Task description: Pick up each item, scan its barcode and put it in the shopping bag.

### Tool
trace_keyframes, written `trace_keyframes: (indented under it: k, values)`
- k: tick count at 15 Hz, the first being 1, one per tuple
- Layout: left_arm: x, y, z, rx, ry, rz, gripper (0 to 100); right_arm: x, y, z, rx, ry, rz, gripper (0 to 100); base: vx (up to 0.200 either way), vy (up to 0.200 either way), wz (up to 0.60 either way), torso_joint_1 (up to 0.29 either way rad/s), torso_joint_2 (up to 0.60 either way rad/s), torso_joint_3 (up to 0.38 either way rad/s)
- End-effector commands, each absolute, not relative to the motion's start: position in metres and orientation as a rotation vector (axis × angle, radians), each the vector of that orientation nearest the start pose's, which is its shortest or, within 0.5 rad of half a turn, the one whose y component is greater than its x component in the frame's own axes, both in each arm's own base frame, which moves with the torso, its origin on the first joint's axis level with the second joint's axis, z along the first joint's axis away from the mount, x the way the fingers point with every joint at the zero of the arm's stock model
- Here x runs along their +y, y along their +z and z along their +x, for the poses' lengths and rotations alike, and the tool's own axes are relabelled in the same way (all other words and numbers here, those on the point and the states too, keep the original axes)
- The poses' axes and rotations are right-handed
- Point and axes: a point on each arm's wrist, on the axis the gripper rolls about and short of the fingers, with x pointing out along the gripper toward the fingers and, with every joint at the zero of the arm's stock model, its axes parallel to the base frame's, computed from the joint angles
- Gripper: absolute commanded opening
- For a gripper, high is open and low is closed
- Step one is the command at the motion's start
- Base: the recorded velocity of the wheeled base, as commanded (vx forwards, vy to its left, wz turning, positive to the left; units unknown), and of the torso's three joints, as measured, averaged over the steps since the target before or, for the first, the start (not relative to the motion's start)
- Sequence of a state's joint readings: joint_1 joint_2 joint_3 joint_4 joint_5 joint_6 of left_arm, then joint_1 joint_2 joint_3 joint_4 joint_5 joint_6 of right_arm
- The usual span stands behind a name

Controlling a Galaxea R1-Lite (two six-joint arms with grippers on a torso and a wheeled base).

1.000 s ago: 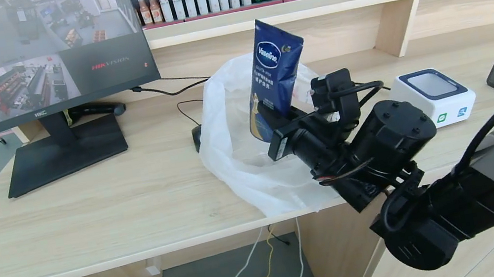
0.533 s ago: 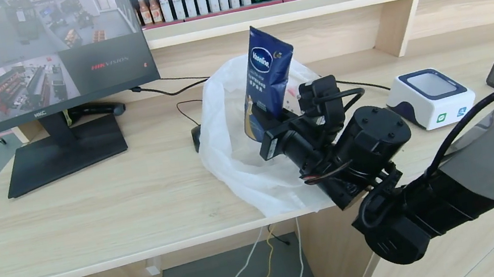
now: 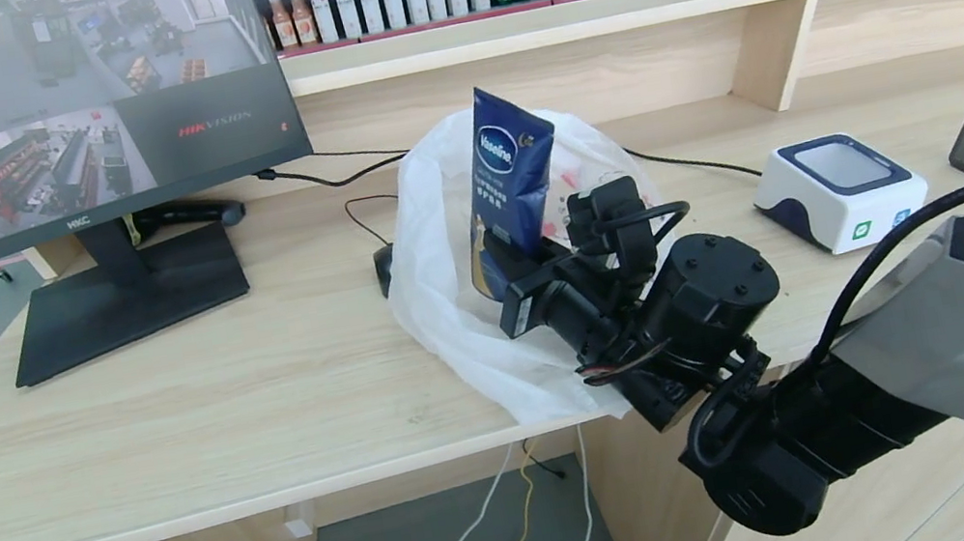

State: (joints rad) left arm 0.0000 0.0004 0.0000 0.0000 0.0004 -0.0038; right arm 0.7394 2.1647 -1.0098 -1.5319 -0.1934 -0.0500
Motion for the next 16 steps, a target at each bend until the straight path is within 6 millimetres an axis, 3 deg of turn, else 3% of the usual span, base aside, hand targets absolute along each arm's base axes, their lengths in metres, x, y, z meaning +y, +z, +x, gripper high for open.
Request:
trace_keyframes:
  k: [1, 10, 16]
  values:
    - [0.0, 0.075, -0.023, 0.0, 0.002, -0.005, 100, 0.269, 0.151, 0.3, -0.339, 0.533, 0.115, 0, 0.0, 0.0, 0.0, 0.0, 0.0, 0.0]
    - [0.0, 0.075, -0.023, 0.0, 0.0, -0.005, 100, 0.271, 0.135, 0.303, -0.306, 0.535, 0.099, 0, 0.0, 0.0, 0.0, 0.0, 0.0, 0.0]
    - [0.0, 0.075, -0.023, 0.0, 0.0, -0.005, 100, 0.271, 0.134, 0.303, -0.307, 0.533, 0.099, 0, 0.0, 0.0, 0.0, 0.0, 0.0, 0.0]
